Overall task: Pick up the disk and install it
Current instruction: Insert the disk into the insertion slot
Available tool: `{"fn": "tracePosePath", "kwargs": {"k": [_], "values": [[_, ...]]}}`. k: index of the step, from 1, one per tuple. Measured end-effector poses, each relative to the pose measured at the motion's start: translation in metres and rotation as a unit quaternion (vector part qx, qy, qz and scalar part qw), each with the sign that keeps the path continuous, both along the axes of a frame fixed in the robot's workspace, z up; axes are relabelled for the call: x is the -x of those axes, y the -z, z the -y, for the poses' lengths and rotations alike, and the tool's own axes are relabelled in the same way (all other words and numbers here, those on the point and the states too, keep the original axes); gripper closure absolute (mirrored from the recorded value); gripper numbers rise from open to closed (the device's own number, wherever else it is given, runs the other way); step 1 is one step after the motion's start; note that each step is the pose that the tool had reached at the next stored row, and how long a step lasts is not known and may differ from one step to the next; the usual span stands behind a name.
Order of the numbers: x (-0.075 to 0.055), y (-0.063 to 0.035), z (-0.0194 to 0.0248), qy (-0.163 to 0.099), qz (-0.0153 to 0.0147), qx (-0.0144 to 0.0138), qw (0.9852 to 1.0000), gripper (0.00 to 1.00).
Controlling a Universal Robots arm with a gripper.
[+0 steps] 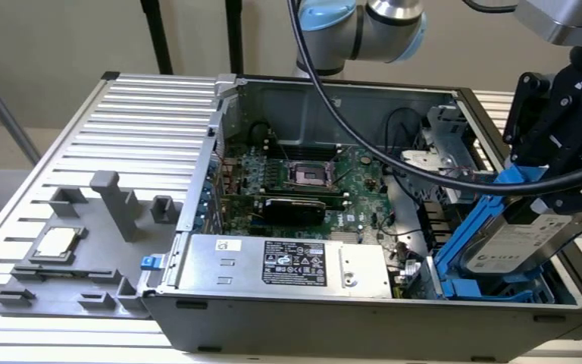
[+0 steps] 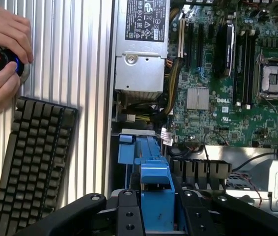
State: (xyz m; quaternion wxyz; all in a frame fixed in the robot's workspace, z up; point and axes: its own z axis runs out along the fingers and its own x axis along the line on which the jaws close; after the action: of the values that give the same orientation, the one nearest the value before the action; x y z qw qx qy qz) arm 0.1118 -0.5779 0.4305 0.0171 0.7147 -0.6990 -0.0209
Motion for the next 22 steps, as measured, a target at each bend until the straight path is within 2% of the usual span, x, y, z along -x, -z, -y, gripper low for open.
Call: {"fn": "tracePosePath", "kwargs": {"k": [7, 16, 22], "values": [[0.0, 0.0047, -0.0009, 0.0, 0.0, -0.0008, 1.0, 0.67], [0.0001, 0.0095, -0.0081, 0.0, 0.0, -0.0011, 1.0, 0.67], [0.0009, 0.0106, -0.0083, -0.005, -0.0001, -0.0012, 1.0, 0.67]]}}
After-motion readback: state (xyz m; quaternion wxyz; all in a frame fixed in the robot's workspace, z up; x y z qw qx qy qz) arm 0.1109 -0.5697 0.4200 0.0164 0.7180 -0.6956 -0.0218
